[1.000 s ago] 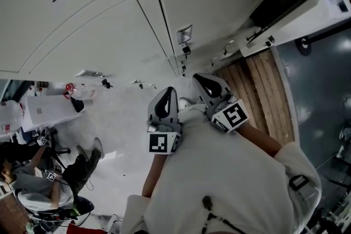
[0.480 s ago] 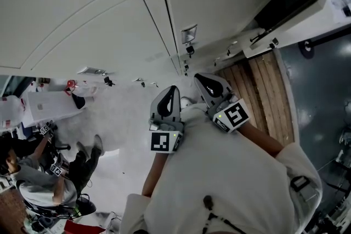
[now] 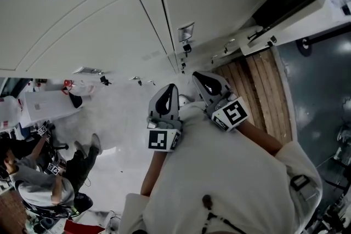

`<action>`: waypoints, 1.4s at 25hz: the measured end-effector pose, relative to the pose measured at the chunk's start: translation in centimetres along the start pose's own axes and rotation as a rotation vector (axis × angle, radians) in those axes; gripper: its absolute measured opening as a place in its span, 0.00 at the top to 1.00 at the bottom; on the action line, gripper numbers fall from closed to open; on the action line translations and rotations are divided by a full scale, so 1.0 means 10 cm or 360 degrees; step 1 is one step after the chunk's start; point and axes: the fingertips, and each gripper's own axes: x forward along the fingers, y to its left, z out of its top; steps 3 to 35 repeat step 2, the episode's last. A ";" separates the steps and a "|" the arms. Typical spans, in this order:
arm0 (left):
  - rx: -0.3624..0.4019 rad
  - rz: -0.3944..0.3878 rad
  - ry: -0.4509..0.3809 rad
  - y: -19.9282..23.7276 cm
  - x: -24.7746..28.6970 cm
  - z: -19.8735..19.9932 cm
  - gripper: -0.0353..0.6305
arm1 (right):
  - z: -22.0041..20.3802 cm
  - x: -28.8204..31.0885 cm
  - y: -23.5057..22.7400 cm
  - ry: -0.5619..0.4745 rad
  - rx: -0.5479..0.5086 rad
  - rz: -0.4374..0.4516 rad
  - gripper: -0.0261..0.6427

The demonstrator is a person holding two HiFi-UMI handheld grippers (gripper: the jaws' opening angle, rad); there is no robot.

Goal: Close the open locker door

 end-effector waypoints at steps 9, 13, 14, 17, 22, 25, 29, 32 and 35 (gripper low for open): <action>-0.0007 -0.0011 0.0010 -0.01 0.01 -0.03 0.94 | -0.02 0.00 -0.02 0.0002 0.0004 -0.0008 0.92; -0.0007 -0.0011 0.0010 -0.01 0.01 -0.03 0.94 | -0.02 0.00 -0.02 0.0002 0.0004 -0.0008 0.92; -0.0007 -0.0011 0.0010 -0.01 0.01 -0.03 0.94 | -0.02 0.00 -0.02 0.0002 0.0004 -0.0008 0.92; -0.0007 -0.0011 0.0010 -0.01 0.01 -0.03 0.94 | -0.02 0.00 -0.02 0.0002 0.0004 -0.0008 0.92; -0.0007 -0.0011 0.0010 -0.01 0.01 -0.03 0.94 | -0.02 0.00 -0.02 0.0002 0.0004 -0.0008 0.92; -0.0007 -0.0011 0.0010 -0.01 0.01 -0.03 0.94 | -0.02 0.00 -0.02 0.0002 0.0004 -0.0008 0.92; -0.0007 -0.0011 0.0010 -0.01 0.01 -0.03 0.94 | -0.02 0.00 -0.02 0.0002 0.0004 -0.0008 0.92; -0.0007 -0.0011 0.0010 -0.01 0.01 -0.03 0.94 | -0.02 0.00 -0.02 0.0002 0.0004 -0.0008 0.92; -0.0007 -0.0011 0.0010 -0.01 0.01 -0.03 0.94 | -0.02 0.00 -0.02 0.0002 0.0004 -0.0008 0.92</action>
